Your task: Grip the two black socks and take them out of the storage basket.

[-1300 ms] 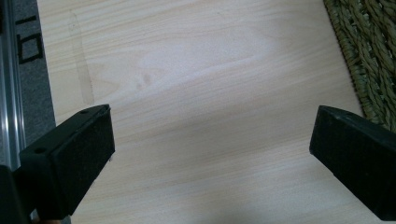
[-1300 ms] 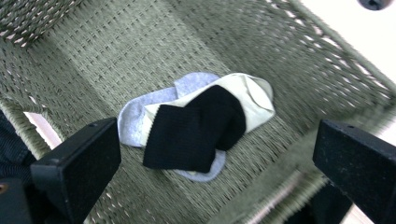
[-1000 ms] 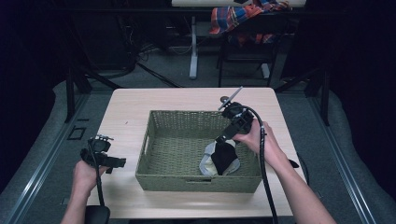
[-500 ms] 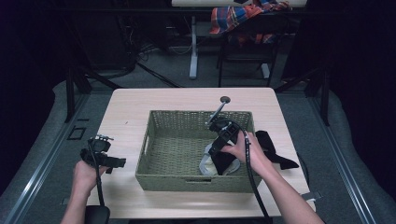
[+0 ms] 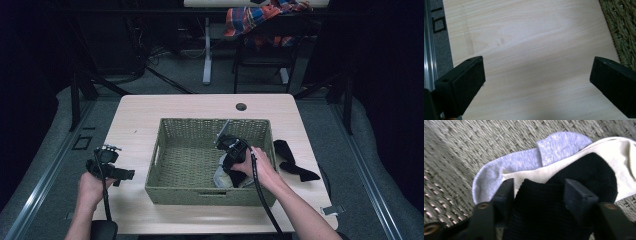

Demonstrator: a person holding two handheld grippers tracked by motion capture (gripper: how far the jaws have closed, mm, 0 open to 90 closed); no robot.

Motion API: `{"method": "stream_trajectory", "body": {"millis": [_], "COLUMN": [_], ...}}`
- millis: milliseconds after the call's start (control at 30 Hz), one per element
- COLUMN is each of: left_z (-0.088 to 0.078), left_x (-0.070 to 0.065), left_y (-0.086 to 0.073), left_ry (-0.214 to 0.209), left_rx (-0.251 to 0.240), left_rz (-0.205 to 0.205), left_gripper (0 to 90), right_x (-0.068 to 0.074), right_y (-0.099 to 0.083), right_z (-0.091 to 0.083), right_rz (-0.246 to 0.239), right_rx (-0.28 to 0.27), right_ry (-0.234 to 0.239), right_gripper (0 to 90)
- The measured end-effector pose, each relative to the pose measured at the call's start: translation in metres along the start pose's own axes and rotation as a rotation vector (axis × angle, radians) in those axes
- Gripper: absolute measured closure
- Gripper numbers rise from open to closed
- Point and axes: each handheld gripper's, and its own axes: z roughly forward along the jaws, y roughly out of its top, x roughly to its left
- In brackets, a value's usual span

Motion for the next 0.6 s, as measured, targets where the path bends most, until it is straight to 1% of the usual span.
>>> {"method": "stream_trajectory", "body": {"millis": [33, 67, 100, 133, 167, 200, 233, 267, 300, 367, 400, 433, 467, 500, 533, 567, 600], "left_z": [0.0, 0.0, 0.0, 0.0, 0.0, 0.0, 0.0, 0.0, 0.0, 0.0, 0.0, 0.0, 0.0, 0.0, 0.0, 0.0, 0.0], "left_x": [0.0, 0.0, 0.0, 0.0, 0.0, 0.0, 0.0, 0.0, 0.0, -0.001, -0.001, -0.001, -0.001, -0.001, -0.001, -0.001, -0.001], "left_y": [0.0, 0.0, 0.0, 0.0, 0.0, 0.0, 0.0, 0.0, 0.0, 0.0, 0.0, 0.0, 0.0, 0.0, 0.0, 0.0, 0.0], "left_ry": [0.001, 0.002, 0.003, 0.003, 0.003, 0.003, 0.004, 0.004, 0.005, 0.004, 0.004, 0.004, 0.004, 0.004, 0.004, 0.004, 0.005], "left_rx": [0.0, -0.002, -0.002, -0.002, -0.002, -0.003, -0.003, -0.003, -0.002, -0.002, -0.002, -0.002, -0.002, -0.002, -0.002, -0.004, -0.003], "left_rz": [0.001, 0.002, 0.002, 0.002, 0.002, 0.001, 0.001, 0.001, 0.001, 0.001, 0.001, 0.002, 0.002, 0.002, 0.002, 0.001, 0.0], "left_gripper": [0.2, 0.2, 0.2, 0.2, 0.2, 0.2, 0.2, 0.2, 0.2, 0.2, 0.2, 0.2, 0.2, 0.2, 0.3, 0.3, 0.2], "right_x": [0.0, -0.001, -0.002, -0.003, -0.003, -0.007, -0.008, -0.01, -0.011, -0.015, -0.015, -0.018, -0.018, -0.021, -0.021, -0.024, -0.025], "right_y": [0.0, -0.001, -0.002, -0.002, -0.002, -0.004, -0.006, -0.006, -0.007, -0.009, -0.009, -0.011, -0.011, -0.013, -0.013, -0.014, -0.015], "right_z": [0.0, 0.0, -0.001, -0.002, -0.002, -0.006, -0.008, -0.012, -0.015, -0.024, -0.024, -0.033, -0.033, -0.044, -0.044, -0.056, -0.061], "right_rz": [0.0, -0.001, -0.001, 0.001, 0.001, 0.006, 0.017, 0.016, 0.028, 0.025, 0.025, 0.035, 0.035, 0.039, 0.039, 0.044, 0.045], "right_rx": [0.0, -0.002, -0.005, -0.005, -0.005, -0.012, -0.026, -0.01, -0.031, -0.042, -0.042, -0.071, -0.071, -0.099, -0.099, -0.122, -0.141], "right_ry": [0.0, 0.011, 0.017, 0.021, 0.021, 0.041, 0.047, 0.047, 0.056, 0.058, 0.058, 0.074, 0.074, 0.071, 0.071, 0.089, 0.086], "right_gripper": [57.0, 69.9, 74.6, 78.4, 78.4, 82.1, 82.6, 82.8, 83.0, 83.1, 83.1, 83.1, 83.1, 83.1, 83.1, 83.1, 83.2]}}
